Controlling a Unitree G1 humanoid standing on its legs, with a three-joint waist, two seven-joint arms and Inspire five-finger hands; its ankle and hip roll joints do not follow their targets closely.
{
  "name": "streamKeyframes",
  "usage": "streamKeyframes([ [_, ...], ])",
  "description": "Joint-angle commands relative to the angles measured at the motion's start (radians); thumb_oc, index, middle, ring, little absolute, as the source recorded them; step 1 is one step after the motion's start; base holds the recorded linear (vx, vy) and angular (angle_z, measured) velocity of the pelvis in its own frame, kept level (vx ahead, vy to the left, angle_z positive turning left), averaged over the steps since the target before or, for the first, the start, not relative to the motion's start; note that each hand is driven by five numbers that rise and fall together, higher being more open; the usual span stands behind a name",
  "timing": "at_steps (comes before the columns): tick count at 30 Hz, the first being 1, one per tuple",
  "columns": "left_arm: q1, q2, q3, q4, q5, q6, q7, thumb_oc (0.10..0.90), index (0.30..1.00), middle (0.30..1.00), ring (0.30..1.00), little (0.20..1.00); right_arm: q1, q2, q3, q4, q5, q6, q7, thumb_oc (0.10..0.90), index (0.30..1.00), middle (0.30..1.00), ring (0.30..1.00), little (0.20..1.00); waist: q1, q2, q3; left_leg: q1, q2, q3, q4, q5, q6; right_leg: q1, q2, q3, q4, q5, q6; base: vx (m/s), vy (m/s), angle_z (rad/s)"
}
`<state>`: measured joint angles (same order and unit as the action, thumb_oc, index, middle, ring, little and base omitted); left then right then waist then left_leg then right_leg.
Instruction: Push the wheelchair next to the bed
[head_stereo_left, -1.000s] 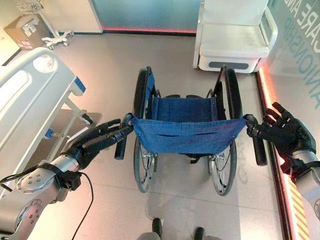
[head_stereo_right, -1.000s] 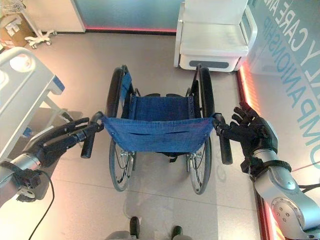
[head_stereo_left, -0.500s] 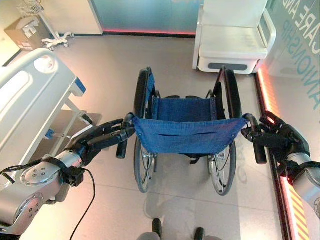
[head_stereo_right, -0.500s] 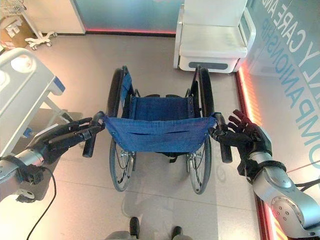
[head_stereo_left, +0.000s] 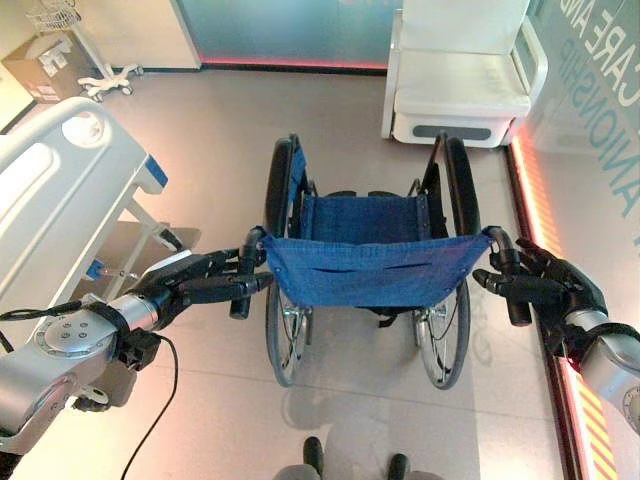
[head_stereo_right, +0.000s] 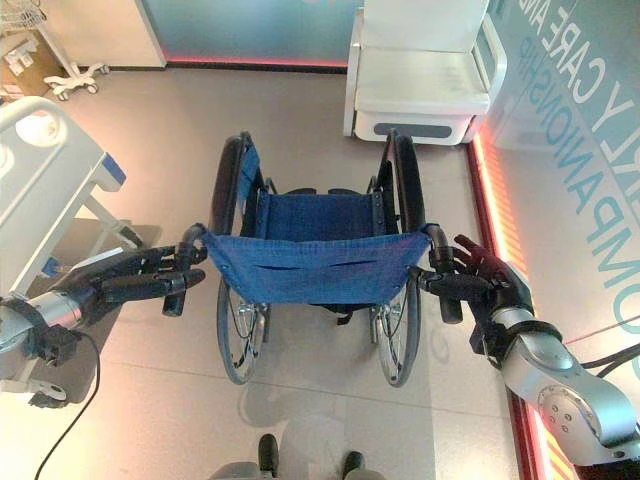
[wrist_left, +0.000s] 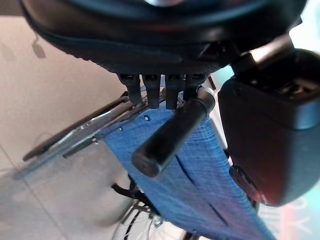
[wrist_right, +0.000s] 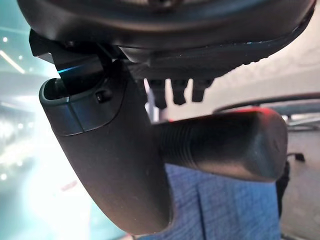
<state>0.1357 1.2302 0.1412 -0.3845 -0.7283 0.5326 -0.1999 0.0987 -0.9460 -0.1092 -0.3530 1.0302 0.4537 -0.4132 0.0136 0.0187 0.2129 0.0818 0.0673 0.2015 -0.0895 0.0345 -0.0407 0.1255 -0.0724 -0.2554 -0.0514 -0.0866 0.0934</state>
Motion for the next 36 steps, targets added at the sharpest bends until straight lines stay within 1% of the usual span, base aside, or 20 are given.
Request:
streamKeyframes([
  [1,-0.082,0.057,0.023,-0.006,-0.055,-0.021,-0.077,0.8,0.9,0.9,0.9,0.9,-0.111,-0.114,0.009,0.028,0.013,-0.057,-0.041,0.8,0.9,0.9,0.9,0.9,-0.03,-0.001,-0.031,-0.003,0.019,0.041,0.002,-0.015,-0.027,-0.05,-0.036,0.015,-0.036,0.118,0.053,0.04,-0.009,-0.01],
  [4,-0.128,0.083,-0.017,-0.001,-0.108,0.011,-0.055,0.8,0.9,0.9,0.9,0.9,-0.142,-0.127,0.041,0.057,-0.014,-0.064,-0.031,0.8,0.9,0.9,0.9,0.9,-0.03,0.004,-0.029,0.0,0.02,0.043,0.002,-0.014,-0.027,-0.047,-0.036,0.013,-0.036,0.119,0.053,0.05,-0.008,0.0],
  [8,-0.177,0.112,-0.058,0.033,-0.072,0.05,-0.044,0.8,0.9,0.9,0.9,0.9,-0.175,-0.147,0.073,0.078,-0.027,-0.07,-0.025,0.8,0.9,0.9,0.9,0.9,-0.029,0.008,-0.027,0.001,0.02,0.042,0.002,-0.012,-0.027,-0.045,-0.036,0.013,-0.036,0.119,0.053,0.02,-0.003,0.0],
  [11,-0.192,0.131,-0.06,0.071,-0.039,0.057,-0.048,0.8,0.9,0.9,0.9,0.9,-0.197,-0.162,0.086,0.09,-0.023,-0.06,-0.02,0.8,0.9,0.9,0.9,0.9,-0.029,0.009,-0.029,0.0,0.018,0.039,0.002,-0.012,-0.026,-0.046,-0.034,0.017,-0.036,0.116,0.051,0.03,0.001,-0.03],
  [16,-0.212,0.143,-0.05,0.124,-0.076,0.054,-0.053,0.8,0.9,0.9,0.9,0.9,-0.22,-0.169,0.102,0.124,-0.037,-0.015,0.003,0.8,0.9,0.9,0.9,0.9,-0.027,0.012,-0.033,0.001,0.018,0.037,0.002,-0.013,-0.025,-0.043,-0.033,0.016,-0.036,0.113,0.05,0.03,0.008,-0.01],
  [17,-0.213,0.143,-0.051,0.125,-0.078,0.054,-0.054,0.8,0.9,0.9,0.9,0.9,-0.221,-0.168,0.103,0.125,-0.039,-0.014,0.005,0.8,0.9,0.9,0.9,0.9,-0.027,0.012,-0.033,0.001,0.018,0.037,0.002,-0.013,-0.025,-0.043,-0.033,0.016,-0.036,0.113,0.049,0.03,0.012,0.0],
  [18,-0.222,0.142,-0.057,0.132,-0.088,0.055,-0.055,0.8,0.9,0.9,0.9,0.9,-0.225,-0.164,0.114,0.132,-0.056,-0.001,0.012,0.711,0.766,0.766,0.766,0.766,-0.028,0.012,-0.034,0.001,0.017,0.035,0.002,-0.013,-0.025,-0.043,-0.033,0.017,-0.036,0.112,0.048,0.0,0.0,0.0],
  [19,-0.229,0.141,-0.063,0.133,-0.095,0.058,-0.053,0.8,0.9,0.9,0.9,0.9,-0.226,-0.162,0.121,0.136,-0.066,0.012,0.016,0.66,0.691,0.691,0.691,0.691,-0.028,0.012,-0.034,0.0,0.017,0.035,0.002,-0.013,-0.025,-0.043,-0.033,0.018,-0.036,0.112,0.048,0.0,0.0,0.0],
  [20,-0.241,0.141,-0.073,0.132,-0.102,0.065,-0.048,0.8,0.9,0.9,0.9,0.9,-0.232,-0.162,0.13,0.143,-0.072,0.014,0.018,0.4,0.3,0.3,0.3,0.3,-0.028,0.012,-0.034,0.0,0.018,0.035,0.002,-0.013,-0.024,-0.043,-0.032,0.018,-0.036,0.112,0.048,0.0,0.0,0.0],
  [21,-0.252,0.141,-0.085,0.13,-0.111,0.068,-0.044,0.591,0.587,0.587,0.587,0.587,-0.236,-0.163,0.137,0.143,-0.073,0.028,0.018,0.4,0.3,0.3,0.3,0.3,-0.028,0.011,-0.034,0.0,0.018,0.033,0.002,-0.013,-0.024,-0.043,-0.032,0.018,-0.036,0.111,0.047,0.0,0.0,0.0],
  [23,-0.261,0.136,-0.095,0.122,-0.12,0.074,-0.037,0.4,0.3,0.3,0.3,0.3,-0.237,-0.16,0.148,0.137,-0.076,0.052,0.021,0.4,0.3,0.3,0.3,0.3,-0.026,0.009,-0.033,0.0,0.018,0.032,0.002,-0.014,-0.024,-0.042,-0.031,0.018,-0.036,0.11,0.047,0.0,0.0,0.0],
  [27,-0.275,0.125,-0.121,0.122,-0.124,0.071,-0.021,0.4,0.3,0.3,0.3,0.3,-0.248,-0.157,0.175,0.143,-0.082,0.059,0.028,0.4,0.3,0.3,0.3,0.3,-0.025,0.006,-0.033,0.002,0.016,0.029,0.002,-0.015,-0.023,-0.04,-0.03,0.018,-0.036,0.11,0.045,0.0,0.0,0.0],
  [32,-0.305,0.106,-0.157,0.131,-0.146,0.083,0.012,0.4,0.3,0.3,0.3,0.3,-0.271,-0.149,0.207,0.158,-0.099,0.062,0.054,0.4,0.3,0.3,0.3,0.3,-0.025,0.005,-0.03,0.003,0.015,0.027,0.002,-0.014,-0.024,-0.039,-0.028,0.018,-0.036,0.109,0.044,0.0,0.0,0.0],
  [36,-0.307,0.086,-0.166,0.14,-0.14,0.084,0.033,0.4,0.3,0.3,0.3,0.3,-0.28,-0.145,0.224,0.159,-0.102,0.064,0.065,0.4,0.3,0.3,0.3,0.3,-0.024,0.004,-0.029,0.004,0.015,0.026,0.002,-0.014,-0.023,-0.038,-0.026,0.019,-0.036,0.108,0.043,0.0,0.0,0.0],
])
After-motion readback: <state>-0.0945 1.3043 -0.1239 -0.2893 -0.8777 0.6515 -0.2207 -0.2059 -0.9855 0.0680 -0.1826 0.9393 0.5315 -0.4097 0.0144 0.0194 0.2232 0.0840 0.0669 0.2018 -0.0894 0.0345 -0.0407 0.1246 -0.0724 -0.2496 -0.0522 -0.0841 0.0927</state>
